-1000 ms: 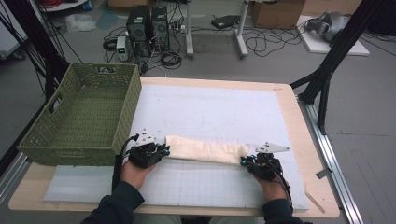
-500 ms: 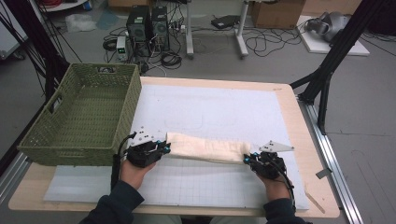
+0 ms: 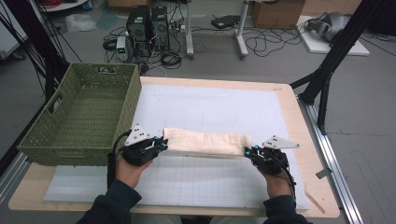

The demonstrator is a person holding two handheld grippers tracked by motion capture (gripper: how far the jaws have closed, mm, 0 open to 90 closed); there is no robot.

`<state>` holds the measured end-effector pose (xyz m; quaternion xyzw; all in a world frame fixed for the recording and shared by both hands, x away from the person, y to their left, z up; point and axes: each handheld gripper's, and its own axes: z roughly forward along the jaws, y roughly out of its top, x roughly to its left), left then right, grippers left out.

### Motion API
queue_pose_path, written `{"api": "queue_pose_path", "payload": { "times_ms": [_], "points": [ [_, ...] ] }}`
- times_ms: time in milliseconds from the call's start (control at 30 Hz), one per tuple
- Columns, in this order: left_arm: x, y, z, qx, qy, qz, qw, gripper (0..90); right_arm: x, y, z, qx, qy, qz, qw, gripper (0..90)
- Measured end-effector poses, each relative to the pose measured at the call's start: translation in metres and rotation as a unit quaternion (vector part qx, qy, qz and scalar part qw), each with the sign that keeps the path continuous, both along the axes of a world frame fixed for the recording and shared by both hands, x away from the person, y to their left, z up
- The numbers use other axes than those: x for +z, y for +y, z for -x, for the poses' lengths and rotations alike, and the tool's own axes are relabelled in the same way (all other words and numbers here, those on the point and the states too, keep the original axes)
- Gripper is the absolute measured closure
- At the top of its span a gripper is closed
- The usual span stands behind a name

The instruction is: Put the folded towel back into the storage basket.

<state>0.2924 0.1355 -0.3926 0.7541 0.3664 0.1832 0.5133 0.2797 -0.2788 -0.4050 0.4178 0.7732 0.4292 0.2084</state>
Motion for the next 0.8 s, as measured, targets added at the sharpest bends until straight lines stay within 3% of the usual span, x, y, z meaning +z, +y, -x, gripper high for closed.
{"api": "queue_pose_path", "payload": {
  "times_ms": [333,600,800],
  "points": [
    [0.017,0.014,0.0,0.012,-0.019,0.019,0.9996,80.7,0.019,0.013,-0.018,-0.001,-0.025,0.007,0.9997,81.4],
    [0.033,0.026,0.003,0.027,-0.042,0.028,0.9984,80.7,0.037,0.032,-0.038,0.013,-0.049,0.037,0.998,81.6],
    [0.044,0.034,0.006,0.034,-0.055,0.03,0.9974,80.8,0.05,0.04,-0.05,0.019,-0.057,0.029,0.9978,81.7]
  ]
}}
